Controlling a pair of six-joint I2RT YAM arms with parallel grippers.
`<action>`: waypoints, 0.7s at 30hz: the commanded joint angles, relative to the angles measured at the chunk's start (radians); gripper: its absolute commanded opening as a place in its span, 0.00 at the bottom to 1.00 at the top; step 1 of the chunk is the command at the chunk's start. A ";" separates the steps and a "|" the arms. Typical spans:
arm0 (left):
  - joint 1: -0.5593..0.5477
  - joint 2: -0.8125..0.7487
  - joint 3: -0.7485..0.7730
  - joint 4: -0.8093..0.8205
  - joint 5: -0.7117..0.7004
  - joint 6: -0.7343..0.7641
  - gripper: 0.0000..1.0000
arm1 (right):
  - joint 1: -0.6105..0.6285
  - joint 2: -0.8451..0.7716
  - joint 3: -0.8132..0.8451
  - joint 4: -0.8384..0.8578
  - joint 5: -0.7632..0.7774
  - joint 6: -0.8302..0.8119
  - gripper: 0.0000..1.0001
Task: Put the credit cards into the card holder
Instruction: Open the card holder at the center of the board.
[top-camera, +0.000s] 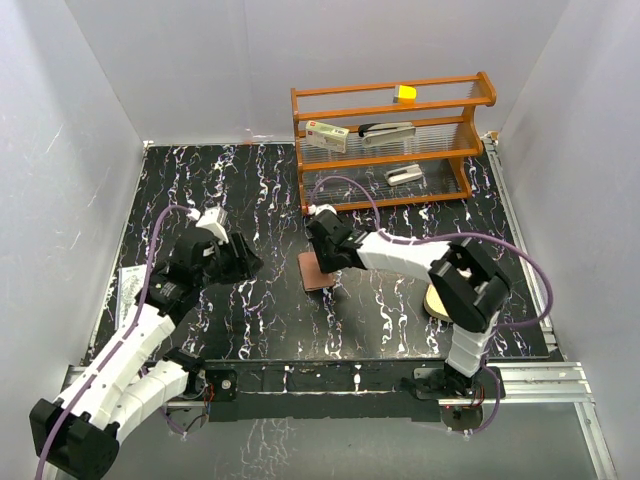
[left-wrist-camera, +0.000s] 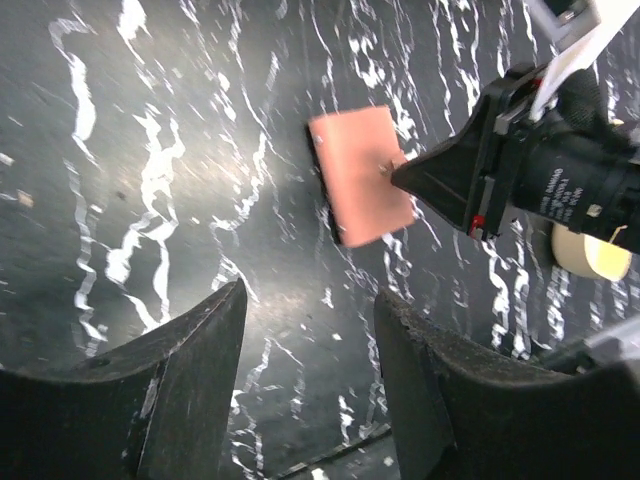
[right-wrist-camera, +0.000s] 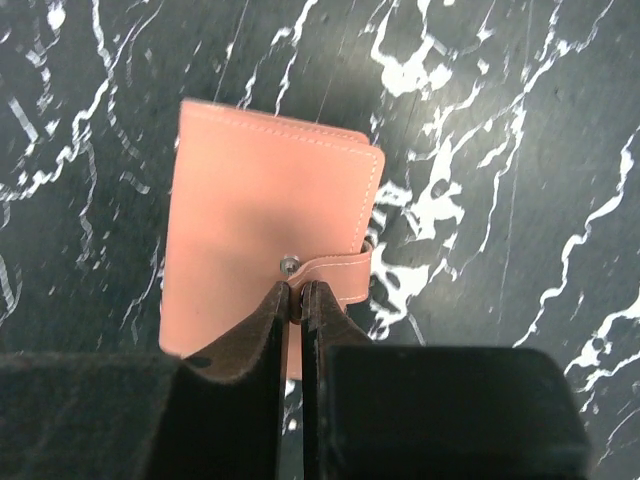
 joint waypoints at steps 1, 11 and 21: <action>-0.002 0.013 -0.095 0.144 0.214 -0.210 0.52 | -0.002 -0.150 -0.062 0.047 -0.098 0.075 0.00; -0.002 0.087 -0.199 0.331 0.329 -0.319 0.55 | 0.000 -0.390 -0.222 0.171 -0.257 0.184 0.00; -0.002 0.175 -0.201 0.352 0.373 -0.286 0.56 | 0.000 -0.471 -0.320 0.282 -0.361 0.208 0.00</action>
